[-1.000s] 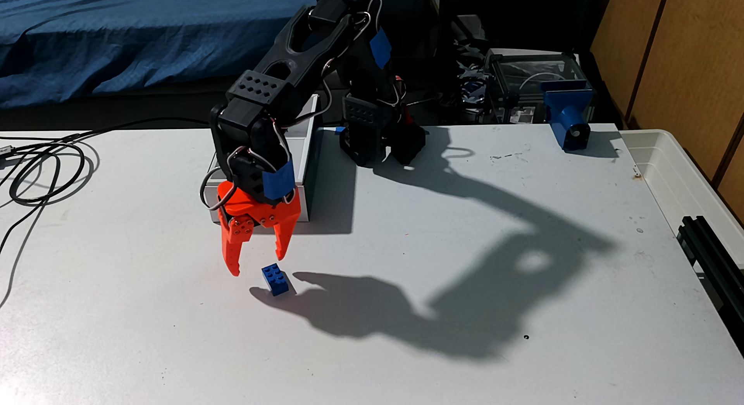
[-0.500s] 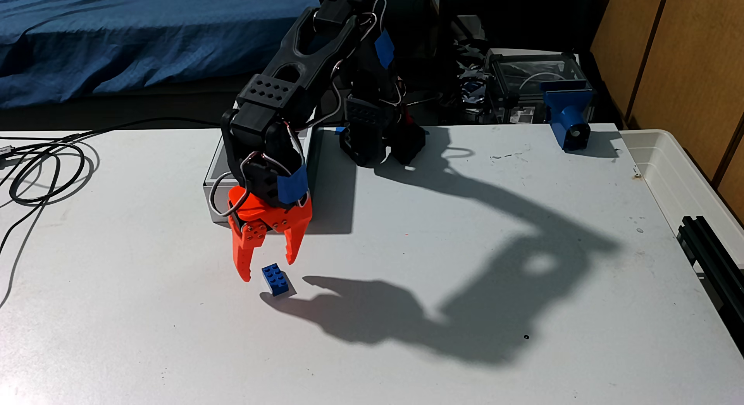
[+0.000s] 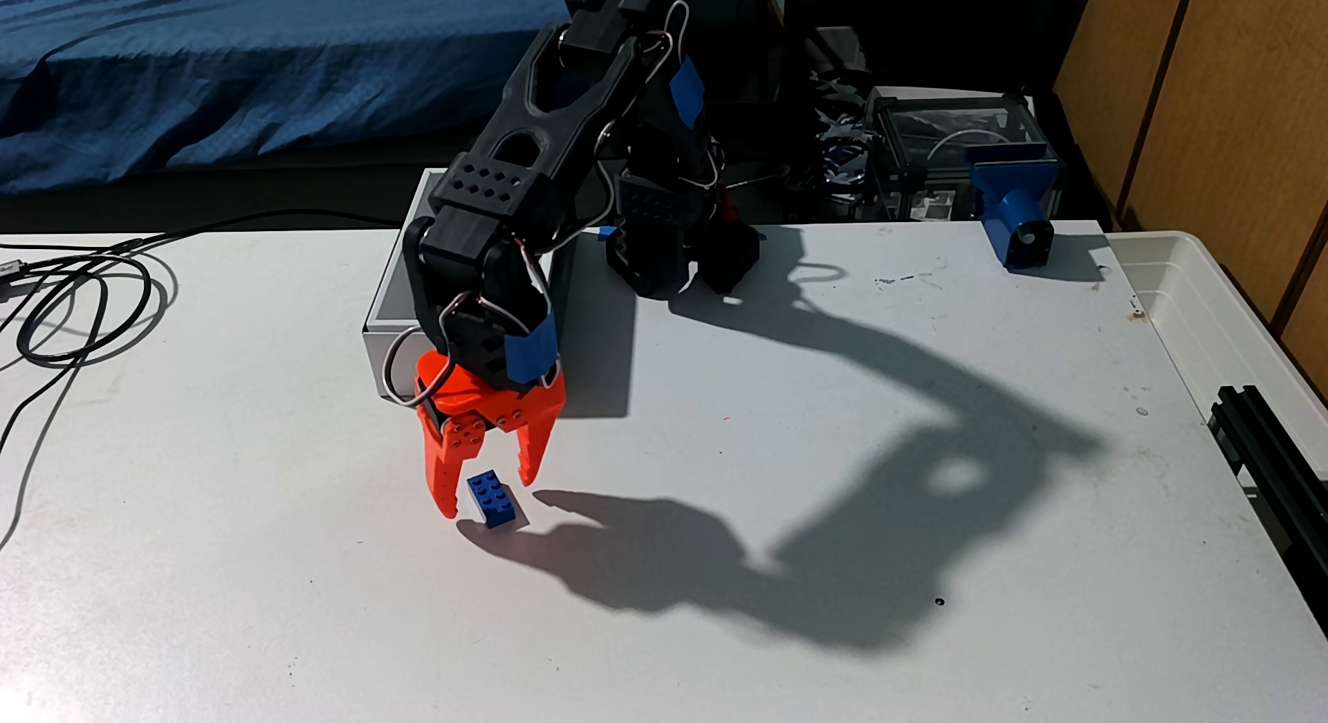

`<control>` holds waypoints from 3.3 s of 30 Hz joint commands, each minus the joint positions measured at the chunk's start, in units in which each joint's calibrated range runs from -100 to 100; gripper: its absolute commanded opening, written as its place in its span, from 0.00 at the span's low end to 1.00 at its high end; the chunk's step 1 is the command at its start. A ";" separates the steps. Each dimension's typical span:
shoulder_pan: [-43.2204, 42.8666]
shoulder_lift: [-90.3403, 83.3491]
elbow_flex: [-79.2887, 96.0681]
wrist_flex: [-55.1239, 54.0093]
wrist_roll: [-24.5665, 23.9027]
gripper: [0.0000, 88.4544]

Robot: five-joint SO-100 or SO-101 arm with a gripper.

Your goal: Grab the blue brick and place in box

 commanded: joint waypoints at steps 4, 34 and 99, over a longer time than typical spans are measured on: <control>-0.47 -0.18 -0.69 -0.66 -0.18 0.25; -0.03 -0.10 2.33 -2.38 0.93 0.24; 24.27 -26.57 1.09 28.38 22.34 0.02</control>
